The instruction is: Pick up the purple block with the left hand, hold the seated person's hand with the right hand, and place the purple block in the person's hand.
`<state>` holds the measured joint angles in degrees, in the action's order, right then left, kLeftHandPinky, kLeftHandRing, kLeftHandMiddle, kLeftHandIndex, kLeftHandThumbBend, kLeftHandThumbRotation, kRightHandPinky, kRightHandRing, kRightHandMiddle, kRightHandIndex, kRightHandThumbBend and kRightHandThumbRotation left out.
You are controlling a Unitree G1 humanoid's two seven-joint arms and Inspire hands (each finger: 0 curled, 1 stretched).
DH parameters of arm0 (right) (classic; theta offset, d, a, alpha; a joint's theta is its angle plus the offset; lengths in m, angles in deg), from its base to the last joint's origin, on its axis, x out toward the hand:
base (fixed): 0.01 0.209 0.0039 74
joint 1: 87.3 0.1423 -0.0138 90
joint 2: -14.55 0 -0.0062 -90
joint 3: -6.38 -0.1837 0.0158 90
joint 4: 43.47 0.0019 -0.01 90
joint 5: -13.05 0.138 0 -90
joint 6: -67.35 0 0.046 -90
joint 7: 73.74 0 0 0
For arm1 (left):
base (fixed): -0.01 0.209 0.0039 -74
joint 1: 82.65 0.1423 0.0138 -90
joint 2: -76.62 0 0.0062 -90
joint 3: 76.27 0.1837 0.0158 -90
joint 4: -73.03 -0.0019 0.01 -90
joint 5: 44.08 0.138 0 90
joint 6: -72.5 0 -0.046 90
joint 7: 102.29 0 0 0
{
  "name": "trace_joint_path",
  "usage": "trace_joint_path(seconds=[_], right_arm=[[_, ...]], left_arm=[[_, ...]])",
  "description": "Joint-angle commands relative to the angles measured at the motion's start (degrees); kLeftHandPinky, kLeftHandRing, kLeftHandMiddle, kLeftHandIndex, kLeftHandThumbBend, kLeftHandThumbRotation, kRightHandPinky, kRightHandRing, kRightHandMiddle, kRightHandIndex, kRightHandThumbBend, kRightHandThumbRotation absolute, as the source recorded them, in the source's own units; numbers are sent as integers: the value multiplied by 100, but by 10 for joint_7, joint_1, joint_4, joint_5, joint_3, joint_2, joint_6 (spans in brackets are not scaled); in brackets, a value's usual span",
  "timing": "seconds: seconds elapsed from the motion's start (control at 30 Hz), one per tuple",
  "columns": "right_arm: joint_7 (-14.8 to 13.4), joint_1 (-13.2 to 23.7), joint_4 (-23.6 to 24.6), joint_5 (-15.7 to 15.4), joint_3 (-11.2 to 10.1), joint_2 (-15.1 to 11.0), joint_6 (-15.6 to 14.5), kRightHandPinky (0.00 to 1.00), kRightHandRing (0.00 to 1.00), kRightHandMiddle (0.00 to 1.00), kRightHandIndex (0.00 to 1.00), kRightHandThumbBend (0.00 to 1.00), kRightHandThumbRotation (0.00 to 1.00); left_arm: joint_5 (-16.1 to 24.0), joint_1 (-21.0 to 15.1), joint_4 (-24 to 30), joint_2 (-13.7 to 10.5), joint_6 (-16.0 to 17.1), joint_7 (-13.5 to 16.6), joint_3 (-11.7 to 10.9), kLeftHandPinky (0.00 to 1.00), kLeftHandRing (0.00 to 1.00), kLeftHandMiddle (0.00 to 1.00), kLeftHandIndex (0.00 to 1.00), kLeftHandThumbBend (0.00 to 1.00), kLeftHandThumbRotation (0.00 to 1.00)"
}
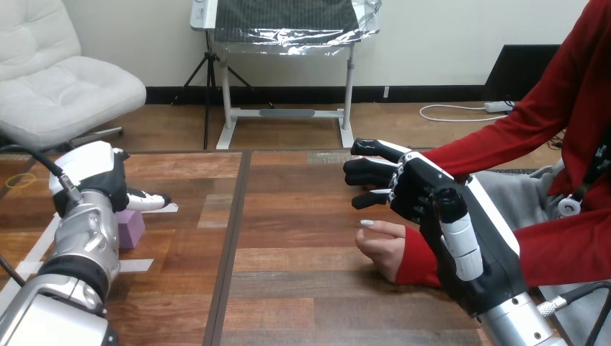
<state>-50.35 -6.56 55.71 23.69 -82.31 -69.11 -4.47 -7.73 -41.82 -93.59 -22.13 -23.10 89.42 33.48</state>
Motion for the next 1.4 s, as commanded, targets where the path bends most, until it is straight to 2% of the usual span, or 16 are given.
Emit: trace_joint_path(seconds=[0.0, 0.33, 0.53, 1.0, 1.37], right_arm=[[2, 21, 34, 3, -6, -11, 10, 65, 76, 76, 79, 92, 100], [-2, 20, 39, 4, -6, -8, 17, 63, 75, 75, 78, 91, 100], [0, 20, 41, 5, -6, -10, 22, 62, 74, 74, 78, 92, 100], [-4, 15, 56, 9, -4, -12, 18, 61, 73, 75, 77, 94, 100], [-3, 14, 60, 13, -2, -11, 20, 61, 73, 74, 77, 94, 100]], left_arm=[[0, -15, 5, -11, 9, 0, 7, 91, 91, 92, 89, 71, 45], [3, -9, 8, -10, 19, -3, 11, 88, 89, 90, 88, 69, 47], [2, -7, 7, -8, 21, -16, 12, 88, 90, 91, 88, 68, 49], [11, -12, 5, -5, 11, -76, 34, 95, 96, 97, 94, 65, 66], [15, -13, 2, 3, -4, -107, 53, 98, 98, 99, 96, 65, 72]])
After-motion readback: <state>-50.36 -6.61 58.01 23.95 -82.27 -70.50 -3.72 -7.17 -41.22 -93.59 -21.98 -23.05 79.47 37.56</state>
